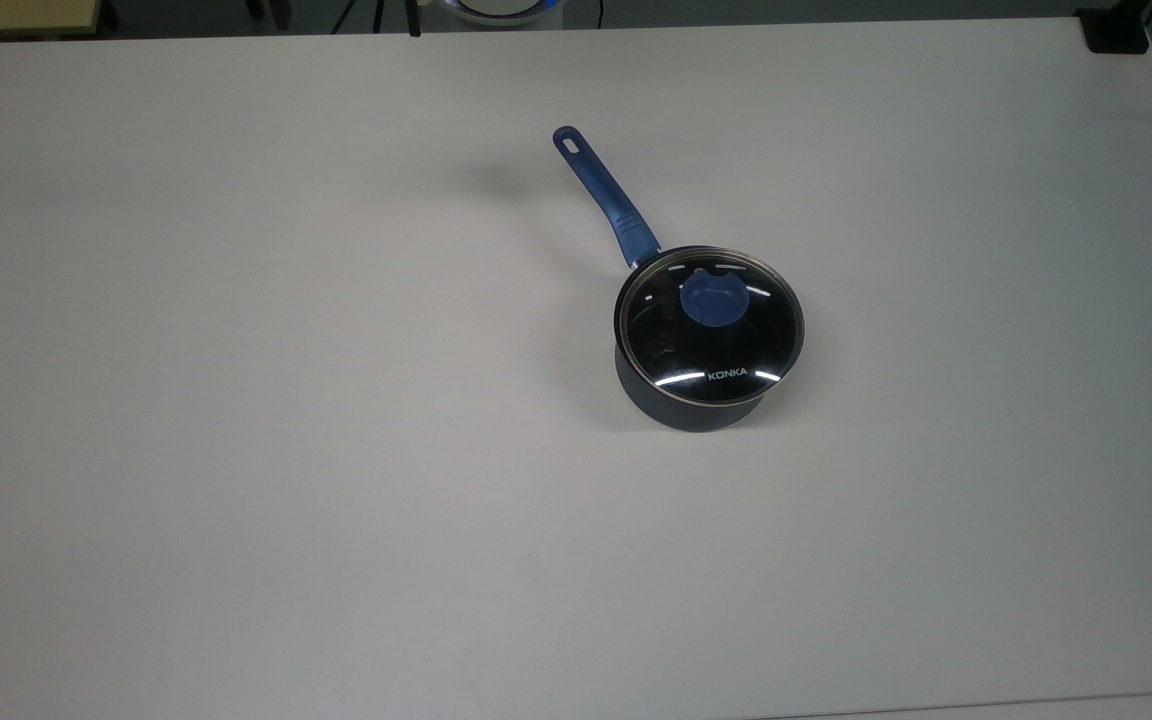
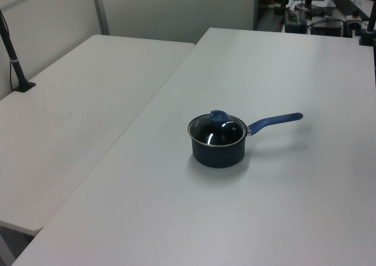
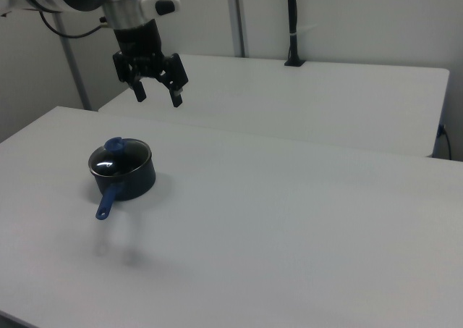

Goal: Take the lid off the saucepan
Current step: 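Lower the open gripper over the blue knob of the glass lid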

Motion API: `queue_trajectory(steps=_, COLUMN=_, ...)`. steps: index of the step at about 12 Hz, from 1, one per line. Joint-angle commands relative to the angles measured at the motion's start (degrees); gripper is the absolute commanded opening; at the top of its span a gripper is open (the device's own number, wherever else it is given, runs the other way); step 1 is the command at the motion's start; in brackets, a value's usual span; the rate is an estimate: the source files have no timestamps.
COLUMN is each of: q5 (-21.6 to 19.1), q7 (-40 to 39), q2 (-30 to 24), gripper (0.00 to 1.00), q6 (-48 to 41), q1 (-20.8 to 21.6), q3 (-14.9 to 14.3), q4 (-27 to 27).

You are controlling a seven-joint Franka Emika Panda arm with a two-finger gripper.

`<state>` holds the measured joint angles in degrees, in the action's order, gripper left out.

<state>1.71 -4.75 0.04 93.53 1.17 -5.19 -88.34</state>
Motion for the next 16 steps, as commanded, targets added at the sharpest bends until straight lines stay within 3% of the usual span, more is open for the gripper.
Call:
queue_trajectory(steps=1, q5=-0.04, q7=-1.67, q2=-2.50, gripper=1.00, q6=-0.98, q1=1.03, q3=-0.62, q4=-2.63)
queue_trajectory(steps=9, q5=-0.56, q7=-1.58, q2=-2.41, gripper=1.00, q6=-0.72, q1=0.77, q3=-0.96, q4=-2.28)
queue_trajectory(steps=12, q5=0.13, q7=-1.15, q2=-1.27, gripper=1.00, q6=-0.37, q1=3.21, q3=-0.62, q4=-3.60)
queue_trajectory(steps=14, q5=-0.04, q7=7.68, q2=1.61, gripper=1.00, q6=-0.55, q1=6.21, q3=-0.27, q4=-3.24)
queue_trajectory(steps=16, q5=-0.13, q7=23.74, q2=7.31, gripper=1.00, q6=2.86, q1=13.21, q3=-0.09, q4=-1.32)
